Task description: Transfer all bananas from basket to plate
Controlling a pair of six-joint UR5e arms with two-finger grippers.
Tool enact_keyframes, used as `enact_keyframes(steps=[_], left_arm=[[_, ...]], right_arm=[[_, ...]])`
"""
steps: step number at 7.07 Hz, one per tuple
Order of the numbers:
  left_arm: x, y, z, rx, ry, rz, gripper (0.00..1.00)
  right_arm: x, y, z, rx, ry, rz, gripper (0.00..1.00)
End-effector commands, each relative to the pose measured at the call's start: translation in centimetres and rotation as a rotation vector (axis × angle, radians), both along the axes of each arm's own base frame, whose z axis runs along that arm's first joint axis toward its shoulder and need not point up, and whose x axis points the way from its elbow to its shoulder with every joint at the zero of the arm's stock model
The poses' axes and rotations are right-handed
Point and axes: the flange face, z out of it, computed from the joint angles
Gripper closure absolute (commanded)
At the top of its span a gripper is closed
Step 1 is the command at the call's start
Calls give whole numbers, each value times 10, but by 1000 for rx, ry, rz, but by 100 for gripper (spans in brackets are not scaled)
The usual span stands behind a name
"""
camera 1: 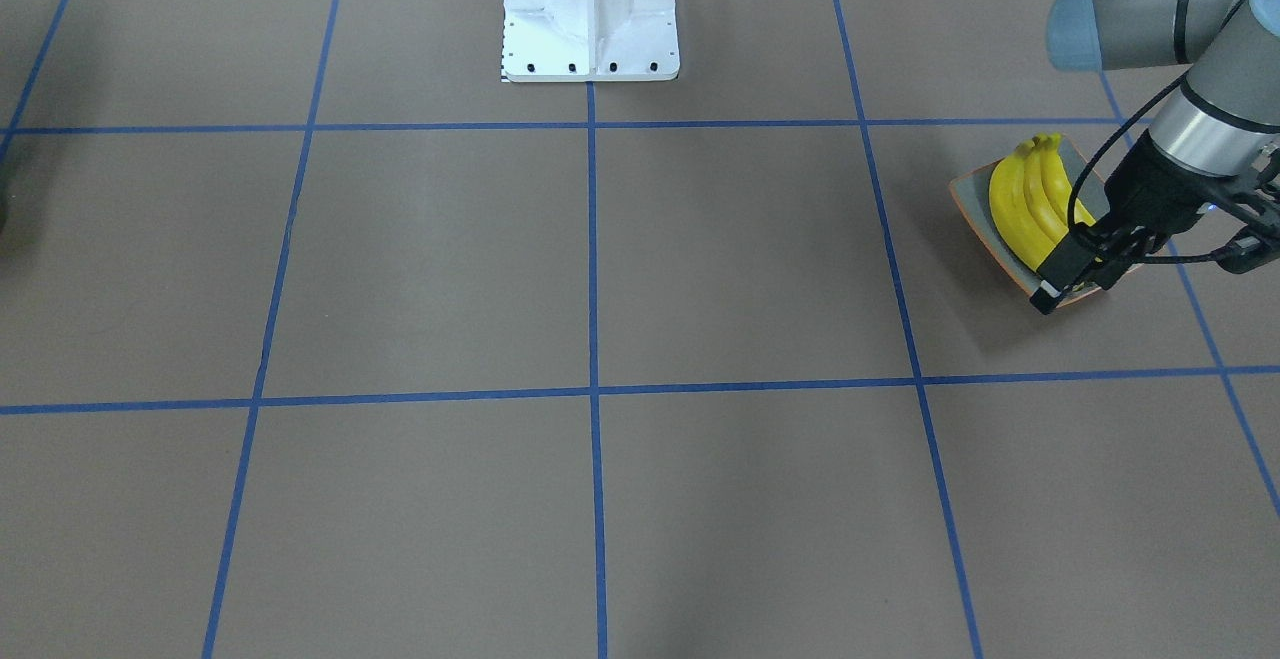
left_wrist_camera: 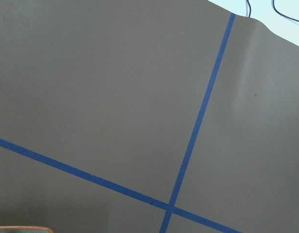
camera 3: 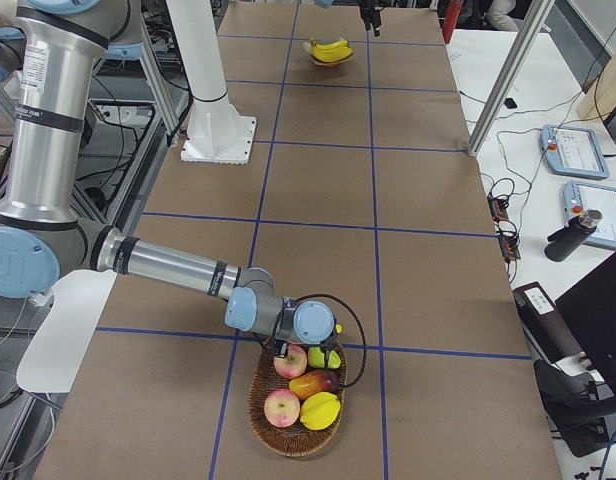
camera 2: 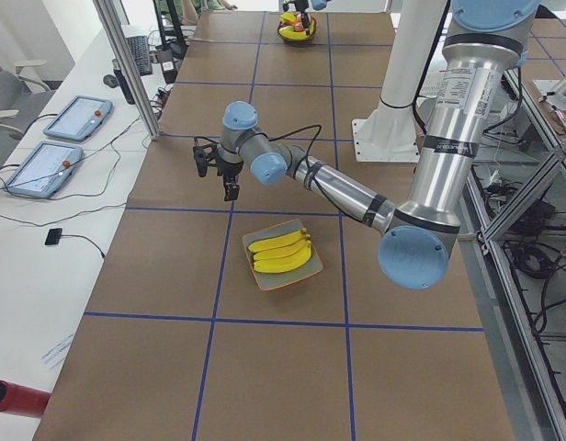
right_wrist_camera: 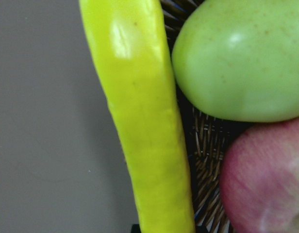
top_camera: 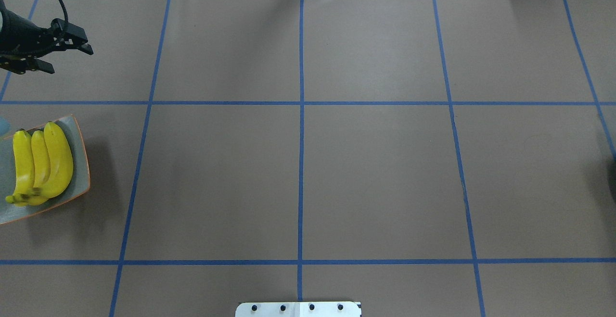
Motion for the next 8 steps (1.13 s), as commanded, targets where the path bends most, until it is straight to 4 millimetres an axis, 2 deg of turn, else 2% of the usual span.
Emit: enact_keyframes(steps=[1, 3, 5, 7, 8], left_arm=[[1, 0, 0, -1, -1, 2, 0], [1, 0, 2, -6, -2, 1, 0], [1, -1, 4, -10, -3, 2, 0], [2, -1, 5, -7, -2, 3, 0], [2, -2, 8, -11, -6, 4, 0]], right_arm=[[-2, -7, -5, 9, 0, -1, 100], [-1, -12, -20, 39, -6, 2, 100], [7, -8, -45, 82, -14, 22, 100], [21, 15, -67, 112, -14, 49, 100], [28, 10, -76, 139, 1, 64, 100]])
